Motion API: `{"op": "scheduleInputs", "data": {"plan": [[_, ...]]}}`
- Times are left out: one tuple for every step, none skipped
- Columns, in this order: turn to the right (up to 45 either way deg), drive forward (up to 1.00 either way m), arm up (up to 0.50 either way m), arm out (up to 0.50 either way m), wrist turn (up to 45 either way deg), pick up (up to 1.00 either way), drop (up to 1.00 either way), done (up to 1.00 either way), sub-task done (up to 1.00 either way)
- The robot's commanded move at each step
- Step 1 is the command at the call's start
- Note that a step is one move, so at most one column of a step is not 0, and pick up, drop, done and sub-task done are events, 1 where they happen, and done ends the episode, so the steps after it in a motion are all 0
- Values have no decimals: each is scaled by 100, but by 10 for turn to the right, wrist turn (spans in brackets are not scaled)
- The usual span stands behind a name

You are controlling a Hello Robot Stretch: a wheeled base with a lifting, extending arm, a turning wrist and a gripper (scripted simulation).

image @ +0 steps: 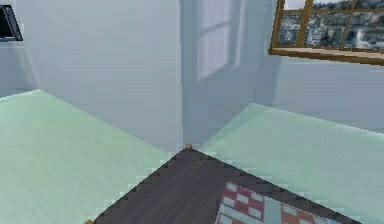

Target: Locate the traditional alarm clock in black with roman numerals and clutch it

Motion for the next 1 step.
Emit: {"op": "scheduleInputs", "data": {"plan": [[0, 0, 50, 0, 0, 0, 0, 0, 0]]}}
